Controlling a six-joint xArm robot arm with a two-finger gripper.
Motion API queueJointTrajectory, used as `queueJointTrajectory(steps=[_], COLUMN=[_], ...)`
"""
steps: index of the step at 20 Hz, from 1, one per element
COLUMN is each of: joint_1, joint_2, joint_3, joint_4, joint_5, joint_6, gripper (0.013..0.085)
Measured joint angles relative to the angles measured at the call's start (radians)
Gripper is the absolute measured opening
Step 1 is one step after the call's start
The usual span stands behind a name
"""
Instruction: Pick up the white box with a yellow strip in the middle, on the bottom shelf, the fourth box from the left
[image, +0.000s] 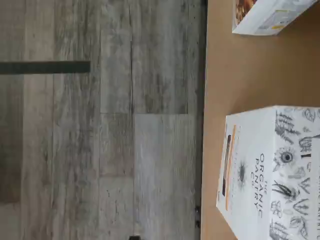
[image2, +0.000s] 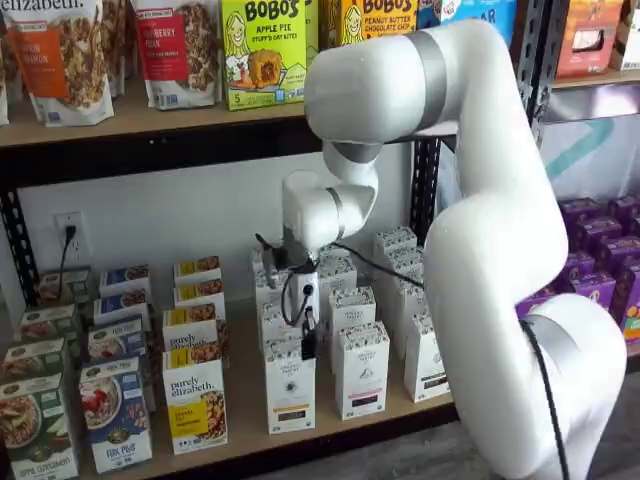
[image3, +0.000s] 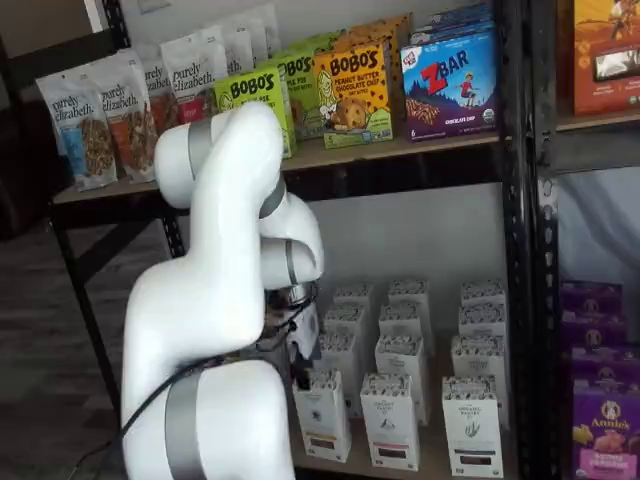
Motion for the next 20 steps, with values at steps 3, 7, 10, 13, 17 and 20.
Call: queueJointTrajectory(steps=[3, 7, 10, 13, 17, 20], joint_1=[-0.01, -0.018, -0.019, -0.019, -0.017, -0.016], joint_2=[0.022, 0.041, 0.06, 0.085, 0.142, 0.175], joint_3=[-0.075, -0.12, -0.147, -0.177, -0.251, -0.294], joint_4=[0.032, 0.036, 0.045, 0.069, 0.071, 0.061], joint_5=[0.111, 0.138, 0.142, 0.137, 0.139, 0.149], joint_6=[-0.033, -0.045, -0.052, -0.072, -0.071, -0.062], gripper=[0.085, 0.085, 0.085, 0.085, 0.085, 0.085])
